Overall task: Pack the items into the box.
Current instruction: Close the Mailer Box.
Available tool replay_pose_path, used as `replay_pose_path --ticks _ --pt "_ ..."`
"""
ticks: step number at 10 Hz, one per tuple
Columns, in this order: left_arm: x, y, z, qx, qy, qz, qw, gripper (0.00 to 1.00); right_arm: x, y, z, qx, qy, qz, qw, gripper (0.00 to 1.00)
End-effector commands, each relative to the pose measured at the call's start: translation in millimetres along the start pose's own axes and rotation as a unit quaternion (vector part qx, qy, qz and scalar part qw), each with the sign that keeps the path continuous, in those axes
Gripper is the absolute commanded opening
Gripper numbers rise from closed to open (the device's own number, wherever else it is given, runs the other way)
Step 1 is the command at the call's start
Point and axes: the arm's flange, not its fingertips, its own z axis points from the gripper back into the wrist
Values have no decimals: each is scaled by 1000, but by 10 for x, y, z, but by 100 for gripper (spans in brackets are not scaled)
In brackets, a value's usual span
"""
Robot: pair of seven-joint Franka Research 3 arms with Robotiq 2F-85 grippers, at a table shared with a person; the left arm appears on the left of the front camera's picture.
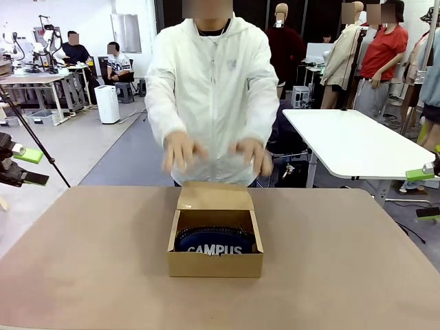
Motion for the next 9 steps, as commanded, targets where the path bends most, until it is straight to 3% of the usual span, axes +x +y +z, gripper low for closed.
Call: replay_pose_path --ticks 1,7,8,9 --pt "-17 0 20 -2 3 -8 1000 100 -23 -22 32 -2 1 12 1000 100" --pt "0 0 0 0 0 0 1000 100 0 0 0 0 0 0 1000 100" --pt "746 -149 -357 21 68 40 997 100 266 39 -242 -24 35 19 999 100" --pt "627 46 -219 10 82 65 994 100 559 59 -575 -47 49 25 997 100"
